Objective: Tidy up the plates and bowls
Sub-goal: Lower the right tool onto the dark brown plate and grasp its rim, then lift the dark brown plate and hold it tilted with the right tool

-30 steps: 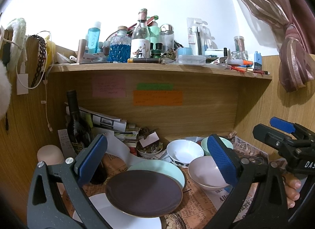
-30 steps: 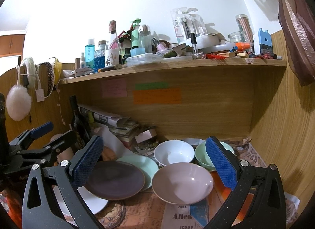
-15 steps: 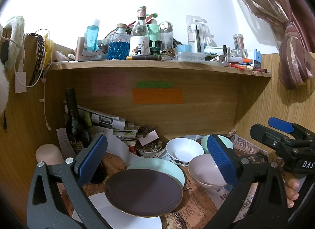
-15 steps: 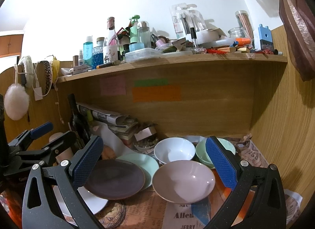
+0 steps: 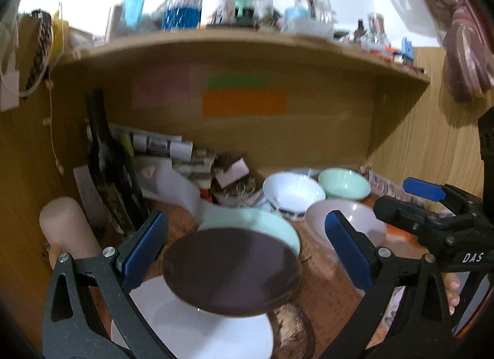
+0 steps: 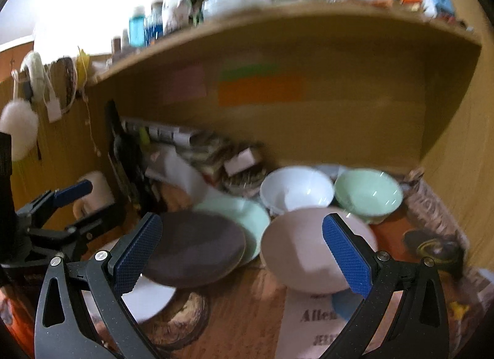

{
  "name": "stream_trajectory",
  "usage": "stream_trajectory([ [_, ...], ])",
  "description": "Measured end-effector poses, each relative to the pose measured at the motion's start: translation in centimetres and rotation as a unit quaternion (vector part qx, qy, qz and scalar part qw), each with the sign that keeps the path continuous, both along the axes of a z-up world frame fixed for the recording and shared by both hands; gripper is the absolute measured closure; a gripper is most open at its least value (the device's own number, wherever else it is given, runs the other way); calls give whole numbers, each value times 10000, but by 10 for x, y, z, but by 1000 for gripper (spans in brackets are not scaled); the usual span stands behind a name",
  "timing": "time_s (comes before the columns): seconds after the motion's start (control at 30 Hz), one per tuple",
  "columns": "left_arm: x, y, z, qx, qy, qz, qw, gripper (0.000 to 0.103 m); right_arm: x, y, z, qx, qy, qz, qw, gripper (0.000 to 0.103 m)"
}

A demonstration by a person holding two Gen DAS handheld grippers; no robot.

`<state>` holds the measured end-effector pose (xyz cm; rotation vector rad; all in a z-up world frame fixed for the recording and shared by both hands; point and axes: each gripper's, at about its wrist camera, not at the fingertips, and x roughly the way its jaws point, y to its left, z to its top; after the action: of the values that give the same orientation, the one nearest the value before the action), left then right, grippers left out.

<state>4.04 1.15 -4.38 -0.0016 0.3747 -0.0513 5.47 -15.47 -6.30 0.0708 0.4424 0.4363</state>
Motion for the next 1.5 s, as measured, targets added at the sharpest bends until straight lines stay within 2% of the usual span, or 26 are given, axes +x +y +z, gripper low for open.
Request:
stream_trajectory([
  [0.2,17,28,-26,-205,597,102,9980,0,14,18,-30,-171,632,269,9975,3],
  [0.43,38,58,-50,-105,1076,398,9933,0,36,36,-59,-178,1414,460,9887,26],
  [0.57,51,70,-60,38,1302,442,9905,0,49,41,-71,-214,1721,434,9839,34],
  [0.67,66,81,-68,-40,1627,382,9859,1,59,43,-76,-211,1905,426,9805,40],
  [0.73,75,87,-73,-63,1791,357,9832,15,62,43,-78,-196,1981,385,9792,40],
  [0.87,91,96,-81,-25,2083,358,9774,22,71,44,-82,-129,2166,345,9756,43],
  [1.1,113,107,-91,-255,2452,201,9689,47,84,51,-88,-26,2358,351,9712,57],
  [1.2,120,111,-95,-383,2597,134,9648,50,86,51,-88,94,2403,364,9700,68],
  [1.4,128,113,-100,-538,2875,-38,9563,65,91,55,-88,111,2405,317,9701,71],
  [1.5,131,114,-101,-647,2932,-125,9538,66,91,56,-87,70,2380,287,9708,71],
])
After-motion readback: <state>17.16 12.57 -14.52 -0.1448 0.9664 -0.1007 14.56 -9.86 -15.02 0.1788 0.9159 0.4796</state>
